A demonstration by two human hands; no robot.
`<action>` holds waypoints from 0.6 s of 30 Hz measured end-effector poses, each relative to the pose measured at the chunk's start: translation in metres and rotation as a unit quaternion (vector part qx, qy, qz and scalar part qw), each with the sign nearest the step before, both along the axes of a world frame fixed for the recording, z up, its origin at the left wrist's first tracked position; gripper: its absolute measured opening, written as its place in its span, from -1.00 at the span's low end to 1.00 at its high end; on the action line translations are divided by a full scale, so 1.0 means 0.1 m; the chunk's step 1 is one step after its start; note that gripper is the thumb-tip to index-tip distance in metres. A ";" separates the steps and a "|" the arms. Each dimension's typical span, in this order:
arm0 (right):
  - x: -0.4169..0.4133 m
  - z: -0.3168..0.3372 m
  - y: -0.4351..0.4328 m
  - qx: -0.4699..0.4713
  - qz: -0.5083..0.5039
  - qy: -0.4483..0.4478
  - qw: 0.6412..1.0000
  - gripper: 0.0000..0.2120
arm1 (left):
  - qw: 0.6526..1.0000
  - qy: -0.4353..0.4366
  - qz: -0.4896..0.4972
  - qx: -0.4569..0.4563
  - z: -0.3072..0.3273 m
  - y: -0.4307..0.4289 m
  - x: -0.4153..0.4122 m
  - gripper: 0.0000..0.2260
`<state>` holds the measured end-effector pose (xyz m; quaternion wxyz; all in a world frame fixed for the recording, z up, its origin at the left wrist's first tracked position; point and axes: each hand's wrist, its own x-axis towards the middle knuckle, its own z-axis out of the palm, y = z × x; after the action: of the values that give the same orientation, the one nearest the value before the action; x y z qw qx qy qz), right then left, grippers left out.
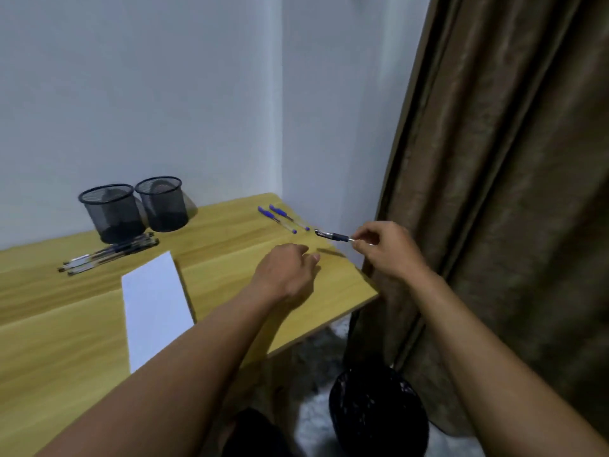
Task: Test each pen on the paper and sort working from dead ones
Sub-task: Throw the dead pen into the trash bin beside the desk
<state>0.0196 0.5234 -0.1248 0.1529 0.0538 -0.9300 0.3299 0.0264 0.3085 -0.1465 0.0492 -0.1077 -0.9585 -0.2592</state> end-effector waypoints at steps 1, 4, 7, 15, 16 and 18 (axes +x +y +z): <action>0.00 -0.07 0.13 -0.002 -0.018 -0.002 1.000 -0.96 | 0.999 -0.002 -0.027 -0.037 -0.05 0.12 -0.03 -0.59; 0.04 -0.36 0.46 0.009 -0.076 -0.019 0.997 -0.91 | 0.986 -0.047 -0.059 -0.149 -0.20 0.36 -0.06 -0.43; 0.08 -0.76 0.70 0.022 -0.113 -0.054 0.992 -0.86 | 0.977 -0.060 -0.050 -0.200 -0.30 0.46 -0.05 -0.31; 0.10 -1.66 0.88 0.025 -0.153 -0.159 0.975 -0.84 | 0.970 -0.056 -0.051 -0.233 -0.28 0.51 -0.03 -0.21; 0.10 -1.78 0.88 0.032 -0.151 -0.167 0.974 -0.83 | 0.969 -0.053 -0.049 -0.235 -0.27 0.51 -0.04 -0.20; 0.11 -2.01 0.88 0.044 -0.148 -0.185 0.971 -0.82 | 0.969 -0.054 -0.048 -0.238 -0.27 0.51 -0.05 -0.20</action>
<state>0.0310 0.6110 -0.3258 0.0227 -0.1396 -0.9533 0.2667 0.0212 0.3591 -0.1737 -0.0423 -0.1475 -0.9877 -0.0314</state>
